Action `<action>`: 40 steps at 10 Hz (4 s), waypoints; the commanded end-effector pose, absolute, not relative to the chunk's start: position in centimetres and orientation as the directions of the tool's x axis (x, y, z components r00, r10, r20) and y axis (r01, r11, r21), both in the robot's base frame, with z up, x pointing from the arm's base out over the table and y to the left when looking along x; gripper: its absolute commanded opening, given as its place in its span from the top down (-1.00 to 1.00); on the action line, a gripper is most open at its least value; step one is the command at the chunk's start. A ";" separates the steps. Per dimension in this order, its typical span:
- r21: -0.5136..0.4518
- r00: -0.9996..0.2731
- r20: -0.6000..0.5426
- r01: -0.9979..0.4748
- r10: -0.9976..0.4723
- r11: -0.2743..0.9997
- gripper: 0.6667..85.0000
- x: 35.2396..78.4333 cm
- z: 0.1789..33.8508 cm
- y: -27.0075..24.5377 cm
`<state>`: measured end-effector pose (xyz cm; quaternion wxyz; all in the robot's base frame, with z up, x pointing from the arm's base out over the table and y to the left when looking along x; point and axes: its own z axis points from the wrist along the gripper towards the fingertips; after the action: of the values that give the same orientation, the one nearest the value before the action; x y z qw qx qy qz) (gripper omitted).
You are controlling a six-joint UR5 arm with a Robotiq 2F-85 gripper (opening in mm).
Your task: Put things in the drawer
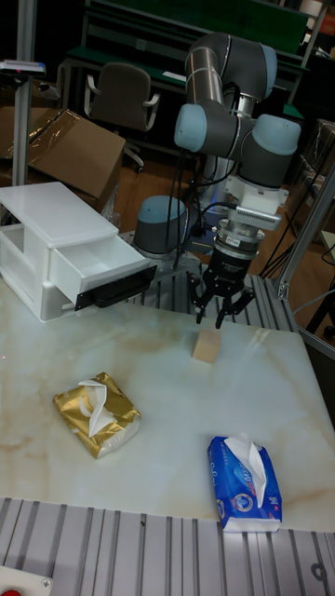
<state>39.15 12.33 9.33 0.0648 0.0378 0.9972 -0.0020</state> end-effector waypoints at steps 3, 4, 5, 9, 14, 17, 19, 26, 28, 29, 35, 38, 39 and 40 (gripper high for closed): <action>-0.010 -0.999 -0.042 0.031 0.031 0.999 -0.05 36.6 9.3 12.3; 0.006 -0.998 -0.043 0.037 0.037 0.999 -0.05 36.7 9.3 12.7; 0.018 -0.998 -0.038 0.042 0.042 0.999 -0.05 36.6 9.3 13.0; 0.067 -0.997 -0.058 0.051 0.055 0.996 -0.14 37.2 9.3 14.3; 0.071 -0.992 -0.099 0.072 0.078 0.995 -0.30 37.7 8.8 15.1; 0.059 -0.993 -0.101 0.055 0.061 0.997 -0.34 37.6 8.6 15.1; 0.073 -0.990 -0.112 0.079 0.087 0.994 -0.34 38.0 8.6 15.4; 0.052 -0.985 -0.135 0.103 0.109 0.993 -0.32 38.4 8.0 14.8; 0.062 -0.984 -0.140 0.101 0.109 0.993 -0.32 38.7 8.1 15.0; 0.065 -0.984 -0.139 0.106 0.114 0.992 -0.32 38.6 8.2 15.1; 0.077 -0.979 -0.156 0.120 0.131 0.990 -0.33 38.9 8.0 15.0; 0.083 -0.975 -0.176 0.121 0.134 0.989 -0.33 38.7 7.2 14.0; 0.077 -0.974 -0.183 0.124 0.136 0.989 -0.33 38.7 6.9 13.9; 0.083 -0.972 -0.189 0.125 0.139 0.989 -0.33 38.8 6.7 13.9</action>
<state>38.78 13.97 7.12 0.0907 0.0605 0.9936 0.0279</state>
